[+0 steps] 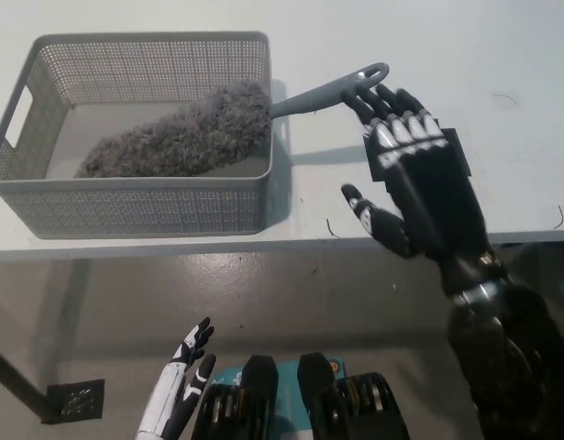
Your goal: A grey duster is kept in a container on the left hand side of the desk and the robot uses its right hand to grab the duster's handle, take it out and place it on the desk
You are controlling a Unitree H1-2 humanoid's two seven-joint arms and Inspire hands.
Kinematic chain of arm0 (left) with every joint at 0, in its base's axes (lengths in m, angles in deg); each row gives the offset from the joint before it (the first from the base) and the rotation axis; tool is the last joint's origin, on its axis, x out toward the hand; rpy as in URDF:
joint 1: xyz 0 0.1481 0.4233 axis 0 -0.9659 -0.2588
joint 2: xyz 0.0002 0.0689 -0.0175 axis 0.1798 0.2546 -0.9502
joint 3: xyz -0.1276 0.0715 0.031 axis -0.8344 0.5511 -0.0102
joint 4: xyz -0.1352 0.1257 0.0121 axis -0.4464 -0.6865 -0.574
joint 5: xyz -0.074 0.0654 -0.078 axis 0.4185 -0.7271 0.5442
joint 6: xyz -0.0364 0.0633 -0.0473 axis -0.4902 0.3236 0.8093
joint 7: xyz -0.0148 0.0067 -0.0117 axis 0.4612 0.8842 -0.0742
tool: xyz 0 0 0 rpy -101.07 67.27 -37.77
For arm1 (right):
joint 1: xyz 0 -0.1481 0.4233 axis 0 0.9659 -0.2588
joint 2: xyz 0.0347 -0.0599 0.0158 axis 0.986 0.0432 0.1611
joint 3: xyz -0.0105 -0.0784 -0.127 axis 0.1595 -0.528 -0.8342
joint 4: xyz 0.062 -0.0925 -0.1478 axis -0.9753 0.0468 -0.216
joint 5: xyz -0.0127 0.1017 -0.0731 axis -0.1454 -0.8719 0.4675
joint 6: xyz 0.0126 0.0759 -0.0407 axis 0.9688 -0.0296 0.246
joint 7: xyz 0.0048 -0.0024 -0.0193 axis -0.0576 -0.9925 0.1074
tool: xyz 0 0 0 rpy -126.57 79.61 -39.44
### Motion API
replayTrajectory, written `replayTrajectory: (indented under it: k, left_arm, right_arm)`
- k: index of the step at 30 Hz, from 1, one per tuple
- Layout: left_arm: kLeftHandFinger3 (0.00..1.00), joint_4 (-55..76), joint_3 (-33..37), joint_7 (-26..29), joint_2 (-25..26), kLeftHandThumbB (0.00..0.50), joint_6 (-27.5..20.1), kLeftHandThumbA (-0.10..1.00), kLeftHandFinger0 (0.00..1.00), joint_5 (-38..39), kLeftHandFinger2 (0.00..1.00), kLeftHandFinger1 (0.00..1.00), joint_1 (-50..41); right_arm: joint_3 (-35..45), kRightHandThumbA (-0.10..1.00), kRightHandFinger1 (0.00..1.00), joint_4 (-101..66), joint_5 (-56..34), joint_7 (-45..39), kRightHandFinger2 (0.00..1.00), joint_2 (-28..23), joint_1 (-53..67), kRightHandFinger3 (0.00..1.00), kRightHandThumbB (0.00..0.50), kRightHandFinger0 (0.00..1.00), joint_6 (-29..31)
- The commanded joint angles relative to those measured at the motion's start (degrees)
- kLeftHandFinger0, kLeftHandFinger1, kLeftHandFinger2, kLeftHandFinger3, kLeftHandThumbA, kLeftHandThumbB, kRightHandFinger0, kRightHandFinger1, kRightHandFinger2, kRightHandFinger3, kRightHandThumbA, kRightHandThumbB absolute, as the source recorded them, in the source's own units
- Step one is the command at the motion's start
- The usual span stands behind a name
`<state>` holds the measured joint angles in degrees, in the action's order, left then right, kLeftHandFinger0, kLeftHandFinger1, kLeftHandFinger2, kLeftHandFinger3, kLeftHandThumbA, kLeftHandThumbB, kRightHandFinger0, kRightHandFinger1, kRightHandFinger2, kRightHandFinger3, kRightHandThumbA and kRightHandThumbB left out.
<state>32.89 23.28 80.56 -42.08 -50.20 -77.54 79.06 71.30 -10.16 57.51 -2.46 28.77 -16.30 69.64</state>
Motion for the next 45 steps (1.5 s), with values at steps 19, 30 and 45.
replayTrajectory:
  k: [19, 30, 45]
  left_arm:
    - [1.00, 2.6, 0.8, 0.1, 1.2, 0.121, -6.1, 0.98, 1.00, -1.1, 1.00, 1.00, 0.8]
    - [1.00, 2.5, 1.1, 0.1, 1.6, 0.129, -6.1, 0.99, 1.00, -1.6, 1.00, 1.00, 0.8]
    - [1.00, 2.9, 1.2, 0.0, 1.3, 0.149, -5.9, 1.00, 1.00, -1.8, 1.00, 1.00, 0.0]
  right_arm:
    - [-6.2, 0.74, 1.00, 17.9, 12.3, -0.5, 1.00, -0.6, -19.5, 1.00, 0.497, 1.00, -11.9]
    - [-7.5, 0.76, 1.00, 23.4, 10.9, 0.4, 1.00, -0.2, -21.5, 1.00, 0.500, 1.00, -13.6]
    - [-10.4, 0.75, 1.00, 35.4, 9.7, 2.0, 1.00, 3.4, -27.7, 1.00, 0.500, 1.00, -16.0]
